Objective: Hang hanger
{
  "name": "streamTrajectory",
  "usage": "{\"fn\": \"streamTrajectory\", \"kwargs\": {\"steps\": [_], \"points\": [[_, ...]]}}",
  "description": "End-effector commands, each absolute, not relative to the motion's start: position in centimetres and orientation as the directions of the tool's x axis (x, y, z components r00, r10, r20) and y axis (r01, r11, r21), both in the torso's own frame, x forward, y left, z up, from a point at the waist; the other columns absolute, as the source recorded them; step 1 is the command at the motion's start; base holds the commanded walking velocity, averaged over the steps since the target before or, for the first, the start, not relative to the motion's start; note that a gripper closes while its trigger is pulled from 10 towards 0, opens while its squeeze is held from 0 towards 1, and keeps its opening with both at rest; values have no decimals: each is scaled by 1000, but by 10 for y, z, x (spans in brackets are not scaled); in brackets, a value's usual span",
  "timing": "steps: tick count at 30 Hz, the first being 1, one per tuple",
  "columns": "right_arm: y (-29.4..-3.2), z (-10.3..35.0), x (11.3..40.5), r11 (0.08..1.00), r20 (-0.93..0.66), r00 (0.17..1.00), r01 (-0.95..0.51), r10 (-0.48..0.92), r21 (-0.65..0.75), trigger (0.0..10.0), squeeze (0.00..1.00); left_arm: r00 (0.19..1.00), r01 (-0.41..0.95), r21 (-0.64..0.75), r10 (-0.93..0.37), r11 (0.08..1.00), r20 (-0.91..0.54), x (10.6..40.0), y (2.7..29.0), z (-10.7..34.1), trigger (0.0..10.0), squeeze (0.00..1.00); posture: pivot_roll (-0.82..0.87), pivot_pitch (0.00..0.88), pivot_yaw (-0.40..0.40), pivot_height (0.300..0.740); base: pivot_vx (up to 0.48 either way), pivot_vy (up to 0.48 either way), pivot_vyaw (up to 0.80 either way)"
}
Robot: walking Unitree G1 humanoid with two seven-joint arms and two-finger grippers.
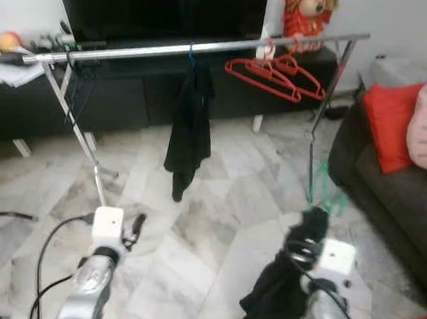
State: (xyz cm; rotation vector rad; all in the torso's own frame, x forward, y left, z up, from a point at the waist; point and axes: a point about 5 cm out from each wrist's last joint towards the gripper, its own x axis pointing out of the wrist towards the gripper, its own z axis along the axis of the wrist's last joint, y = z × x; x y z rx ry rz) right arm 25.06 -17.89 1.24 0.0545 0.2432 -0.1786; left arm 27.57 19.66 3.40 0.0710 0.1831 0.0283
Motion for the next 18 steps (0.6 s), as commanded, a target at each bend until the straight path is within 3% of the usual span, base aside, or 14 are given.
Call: {"fn": "streamTrajectory", "kwargs": {"steps": [1, 18], "points": [[-185, 23, 256, 981, -193, 964, 191, -184, 19, 10000, 0, 982, -17, 75, 31, 997, -185, 276, 193, 34, 10000, 0, -116, 0, 39, 740, 0, 0, 0], [-186, 25, 259, 980, -198, 961, 198, -192, 10, 10000, 0, 984, 3, 75, 10, 997, -178, 279, 189, 38, 10000, 0, -104, 0, 38, 740, 0, 0, 0]]}}
